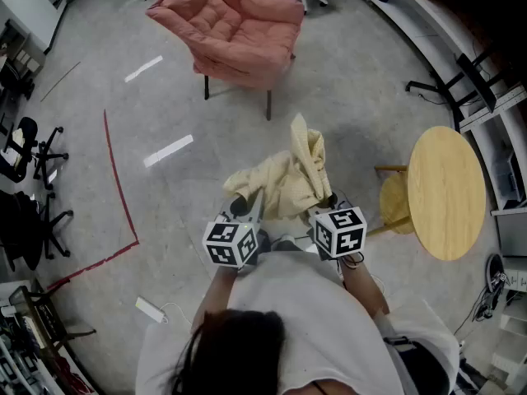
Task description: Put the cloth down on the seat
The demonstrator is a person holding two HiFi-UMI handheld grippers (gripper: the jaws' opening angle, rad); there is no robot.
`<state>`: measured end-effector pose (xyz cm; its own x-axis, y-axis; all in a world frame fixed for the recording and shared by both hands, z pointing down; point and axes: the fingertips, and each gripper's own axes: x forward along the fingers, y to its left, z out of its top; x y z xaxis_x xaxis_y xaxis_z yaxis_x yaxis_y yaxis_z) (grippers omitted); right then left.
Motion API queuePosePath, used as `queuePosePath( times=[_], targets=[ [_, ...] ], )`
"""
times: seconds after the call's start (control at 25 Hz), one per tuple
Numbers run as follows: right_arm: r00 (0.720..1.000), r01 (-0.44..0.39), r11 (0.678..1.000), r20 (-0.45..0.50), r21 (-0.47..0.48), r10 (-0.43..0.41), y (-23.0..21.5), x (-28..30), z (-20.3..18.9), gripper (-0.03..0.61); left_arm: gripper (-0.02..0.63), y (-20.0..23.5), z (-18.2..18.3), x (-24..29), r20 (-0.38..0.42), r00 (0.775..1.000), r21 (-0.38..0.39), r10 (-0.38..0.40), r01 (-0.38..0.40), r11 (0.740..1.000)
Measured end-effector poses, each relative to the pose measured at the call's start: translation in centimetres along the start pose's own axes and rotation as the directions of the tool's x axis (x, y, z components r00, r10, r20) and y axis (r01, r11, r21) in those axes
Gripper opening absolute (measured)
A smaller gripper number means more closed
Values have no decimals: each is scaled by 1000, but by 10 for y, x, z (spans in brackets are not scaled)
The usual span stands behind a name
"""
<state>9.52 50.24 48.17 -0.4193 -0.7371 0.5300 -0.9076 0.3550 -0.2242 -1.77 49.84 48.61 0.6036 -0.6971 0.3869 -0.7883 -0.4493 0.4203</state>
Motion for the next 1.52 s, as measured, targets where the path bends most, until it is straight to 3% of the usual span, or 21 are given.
queuePosePath(
  times=[0.44,1.12,1.52],
  targets=[
    [1000,0,999,0,40,0,8,15,12,120,74,17,13,5,-5,1000,-17,-12,12,1000],
    [997,34,997,64,69,-38,37,84,57,121,72,93,64,24,-12,997,1,-80,80,997],
    [996,45,997,68,66,-49,47,107,67,121,74,120,75,28,-23,996,-9,-92,91,996]
  ],
)
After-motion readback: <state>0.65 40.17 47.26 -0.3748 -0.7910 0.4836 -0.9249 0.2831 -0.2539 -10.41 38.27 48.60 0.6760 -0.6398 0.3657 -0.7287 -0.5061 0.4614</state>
